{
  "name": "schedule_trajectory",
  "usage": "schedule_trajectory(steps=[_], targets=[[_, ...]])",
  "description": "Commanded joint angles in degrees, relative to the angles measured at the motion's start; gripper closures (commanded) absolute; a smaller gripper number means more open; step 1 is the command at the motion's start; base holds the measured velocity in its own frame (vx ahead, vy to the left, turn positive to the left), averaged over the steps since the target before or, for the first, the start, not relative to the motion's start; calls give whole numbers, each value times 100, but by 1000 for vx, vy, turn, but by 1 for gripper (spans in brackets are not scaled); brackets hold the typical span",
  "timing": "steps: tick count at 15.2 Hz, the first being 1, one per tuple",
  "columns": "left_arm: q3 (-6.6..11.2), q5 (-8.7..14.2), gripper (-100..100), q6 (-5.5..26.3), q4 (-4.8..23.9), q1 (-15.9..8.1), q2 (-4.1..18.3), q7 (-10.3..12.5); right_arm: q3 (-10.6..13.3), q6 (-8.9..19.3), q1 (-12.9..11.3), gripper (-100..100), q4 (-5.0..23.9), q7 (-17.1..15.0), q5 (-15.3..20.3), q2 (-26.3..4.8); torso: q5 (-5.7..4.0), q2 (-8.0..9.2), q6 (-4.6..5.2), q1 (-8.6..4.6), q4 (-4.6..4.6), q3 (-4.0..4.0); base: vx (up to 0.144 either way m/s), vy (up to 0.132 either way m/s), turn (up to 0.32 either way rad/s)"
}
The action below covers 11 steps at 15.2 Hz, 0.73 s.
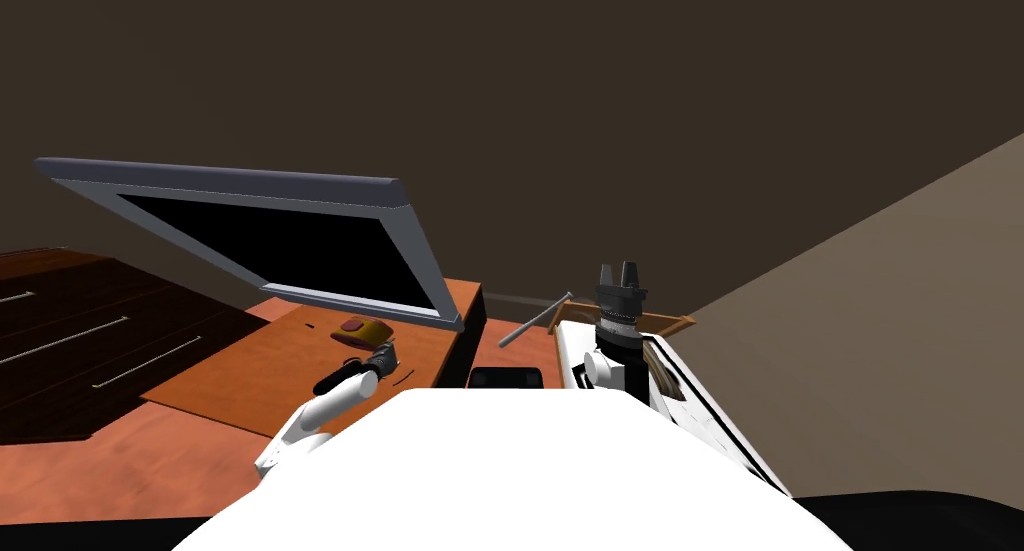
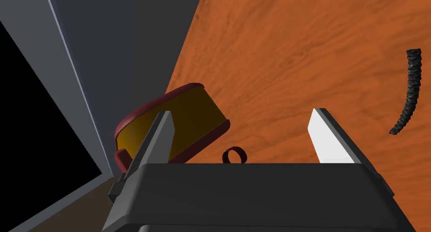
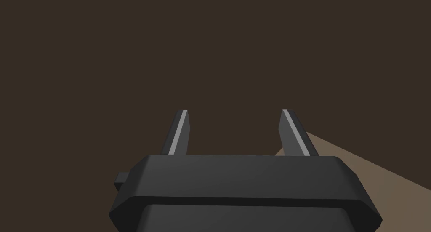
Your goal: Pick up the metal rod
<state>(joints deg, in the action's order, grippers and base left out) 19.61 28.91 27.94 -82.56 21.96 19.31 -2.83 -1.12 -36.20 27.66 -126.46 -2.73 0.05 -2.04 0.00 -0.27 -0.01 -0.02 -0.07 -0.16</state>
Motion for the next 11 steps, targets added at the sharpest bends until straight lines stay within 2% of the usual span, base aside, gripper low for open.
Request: schedule_trajectory(steps=[1, 3, 4, 5, 6, 7, 8, 11], targets=[[97, 124, -100, 286, 202, -2, 3, 50, 0, 0, 0, 0, 0, 0, 0, 0, 0, 0, 0, 0, 0, 0, 51, -4, -34], [97, 124, -100, 392, 202, -2, 3, 50, 0, 0, 0, 0, 0, 0, 0, 0, -1, 4, 0, -2, 1, 2, 42, -4, -29], [161, 268, -100, 581, 425, -21, 42, 75, 0, 0, 0, 0, 0, 0, 0, 0, -1, 7, 0, -3, 2, 4, 46, -2, -42], [161, 268, -100, 651, 425, -21, 42, 75, 0, 0, 0, 0, 0, 0, 0, 0, -1, 7, 0, -2, 2, 5, 51, -1, -43], [223, 406, -100, 821, 581, -40, 82, 100, 0, 0, 0, 0, 0, 0, 0, 0, -1, 7, 1, -2, 2, 4, 61, -1, -55], [223, 406, -100, 900, 641, -40, 82, 100, 0, 0, 0, 0, 0, 0, 0, 0, -1, 3, 1, -1, 1, 3, 66, 0, -44], [283, 539, -100, 1049, 822, -58, 123, 123, 0, 0, 0, 0, 0, 0, 0, 0, -1, 1, 0, -1, 1, 1, 72, 3, -50], [340, 664, -100, 1366, 1050, -76, 165, 145, 0, 0, 0, 0, 0, 0, 0, 0, -1, -2, 1, 0, 0, -1, 65, 2, -42]])
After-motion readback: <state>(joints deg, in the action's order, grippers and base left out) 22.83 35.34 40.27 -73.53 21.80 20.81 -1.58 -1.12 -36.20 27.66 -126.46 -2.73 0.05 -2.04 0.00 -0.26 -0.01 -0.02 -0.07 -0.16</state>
